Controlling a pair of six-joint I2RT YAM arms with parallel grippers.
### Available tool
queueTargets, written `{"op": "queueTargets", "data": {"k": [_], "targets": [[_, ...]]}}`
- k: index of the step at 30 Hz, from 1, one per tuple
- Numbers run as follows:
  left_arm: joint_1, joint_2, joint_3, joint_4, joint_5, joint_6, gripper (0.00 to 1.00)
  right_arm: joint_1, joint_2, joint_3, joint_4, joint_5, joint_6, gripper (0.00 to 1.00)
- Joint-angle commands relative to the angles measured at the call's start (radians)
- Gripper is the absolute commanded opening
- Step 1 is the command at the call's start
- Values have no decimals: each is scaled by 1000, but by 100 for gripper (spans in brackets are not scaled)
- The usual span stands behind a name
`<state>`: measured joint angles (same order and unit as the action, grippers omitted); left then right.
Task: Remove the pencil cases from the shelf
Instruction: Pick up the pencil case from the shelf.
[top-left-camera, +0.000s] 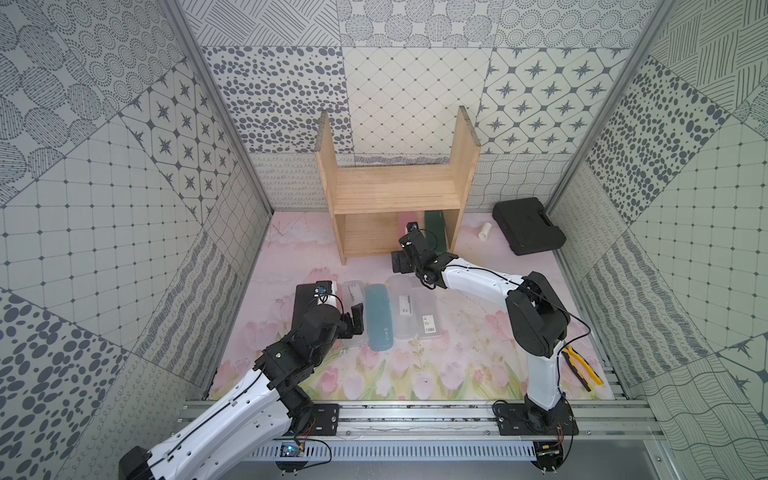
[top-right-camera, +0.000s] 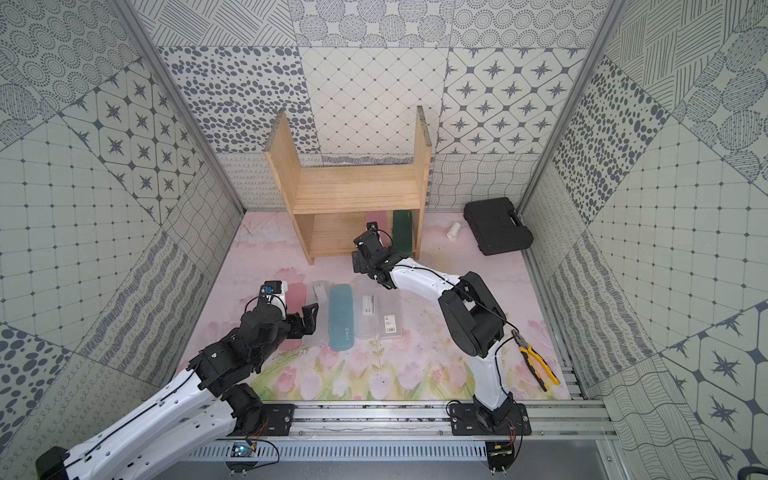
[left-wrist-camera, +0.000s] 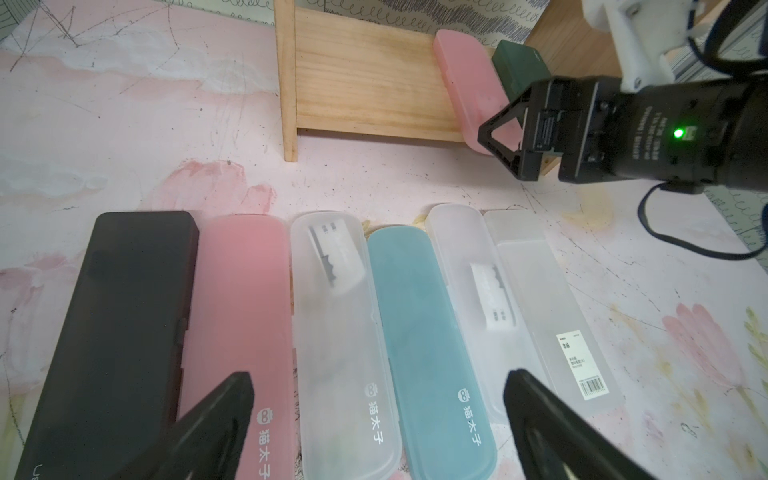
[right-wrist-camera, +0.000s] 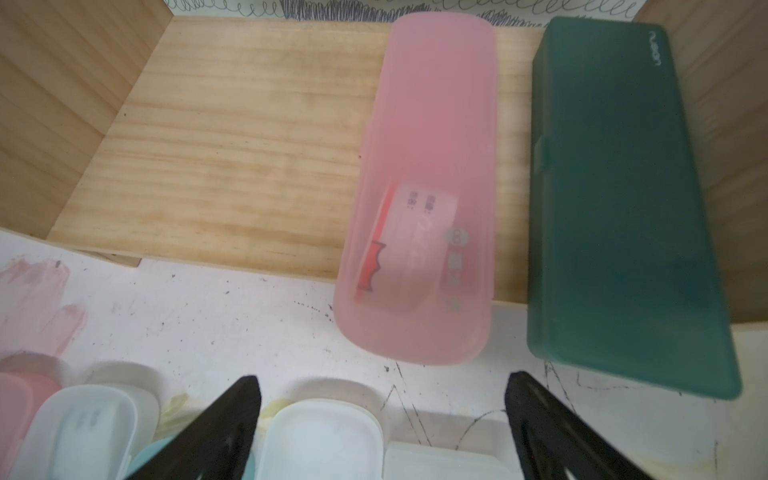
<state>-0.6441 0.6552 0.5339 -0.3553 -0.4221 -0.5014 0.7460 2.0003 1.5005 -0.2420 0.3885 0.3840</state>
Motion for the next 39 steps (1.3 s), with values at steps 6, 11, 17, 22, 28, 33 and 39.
{"op": "queueTargets", "data": {"k": [6,11,17,22,28,33,39], "targets": [[4,5,1,23,-12,21,99,0,84,89,27,86,-29,95],[5,9,0,24,-12,21,99,-4,120,125,27,104,-27,94],[5,13,0,26,-12,23,99,-20,148,150,28,81,-7,93],[5,12,1,27,-12,23,99,-31,169,162,28,66,7,91],[5,14,0,29,-12,23,99,-34,194,180,21,77,9,89],[4,18,-1,31,-12,23,99,-34,215,199,9,85,12,90],[5,20,0,31,-15,24,99,-36,231,212,1,96,16,89]]}}
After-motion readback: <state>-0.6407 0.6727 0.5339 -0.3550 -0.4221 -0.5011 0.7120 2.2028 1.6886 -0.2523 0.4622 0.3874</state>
